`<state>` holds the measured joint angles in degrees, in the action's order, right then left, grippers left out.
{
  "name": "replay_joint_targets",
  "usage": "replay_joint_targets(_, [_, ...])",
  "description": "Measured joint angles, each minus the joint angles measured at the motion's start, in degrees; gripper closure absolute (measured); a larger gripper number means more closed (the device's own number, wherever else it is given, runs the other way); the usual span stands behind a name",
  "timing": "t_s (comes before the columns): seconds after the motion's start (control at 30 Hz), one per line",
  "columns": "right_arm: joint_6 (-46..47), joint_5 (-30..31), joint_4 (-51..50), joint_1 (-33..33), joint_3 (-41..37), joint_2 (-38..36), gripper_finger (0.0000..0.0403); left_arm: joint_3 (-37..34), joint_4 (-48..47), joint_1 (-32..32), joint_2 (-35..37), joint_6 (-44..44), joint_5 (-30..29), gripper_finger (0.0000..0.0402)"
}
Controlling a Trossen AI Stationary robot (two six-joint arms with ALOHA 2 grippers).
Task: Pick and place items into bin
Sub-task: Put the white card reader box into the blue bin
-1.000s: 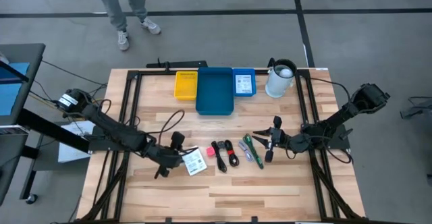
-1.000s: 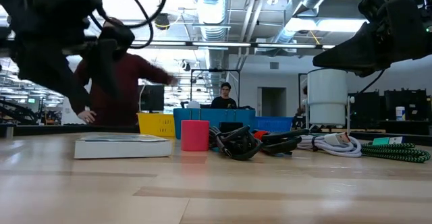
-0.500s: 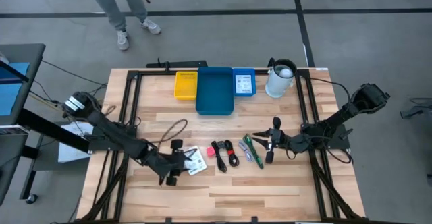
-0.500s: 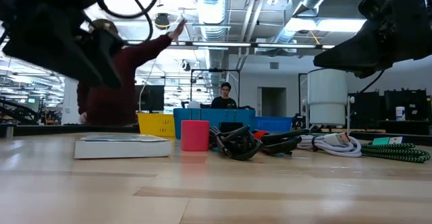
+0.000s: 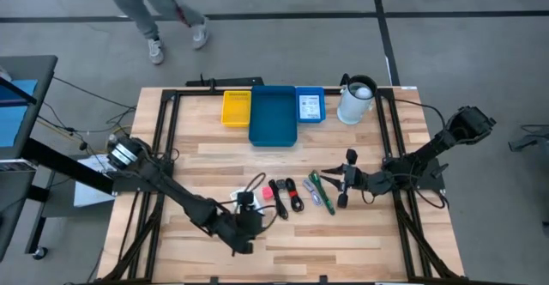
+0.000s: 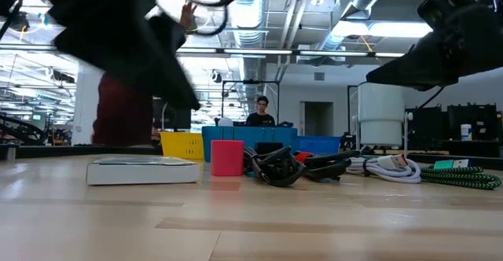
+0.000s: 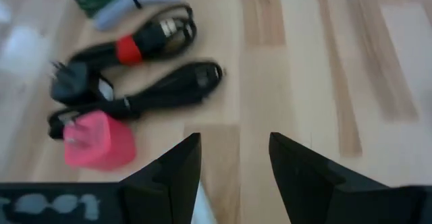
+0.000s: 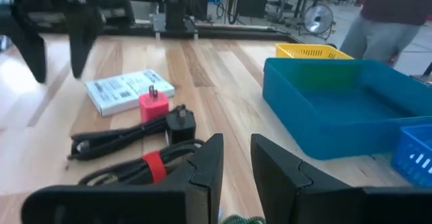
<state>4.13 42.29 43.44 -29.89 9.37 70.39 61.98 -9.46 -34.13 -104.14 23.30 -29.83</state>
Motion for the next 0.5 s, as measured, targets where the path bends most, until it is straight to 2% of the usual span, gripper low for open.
replay_joint_targets(0.2, [-0.2,0.0,-2.7,0.0,0.0,0.0,0.0332,10.7,-14.0,0.0,-4.4,8.5,-5.1,0.0236])
replay_joint_targets(0.5, [1.4,-0.3,-9.7,-1.0,0.0,-0.1,0.0332,23.2,-29.8,0.0,-15.2,22.7,-0.6,0.0236])
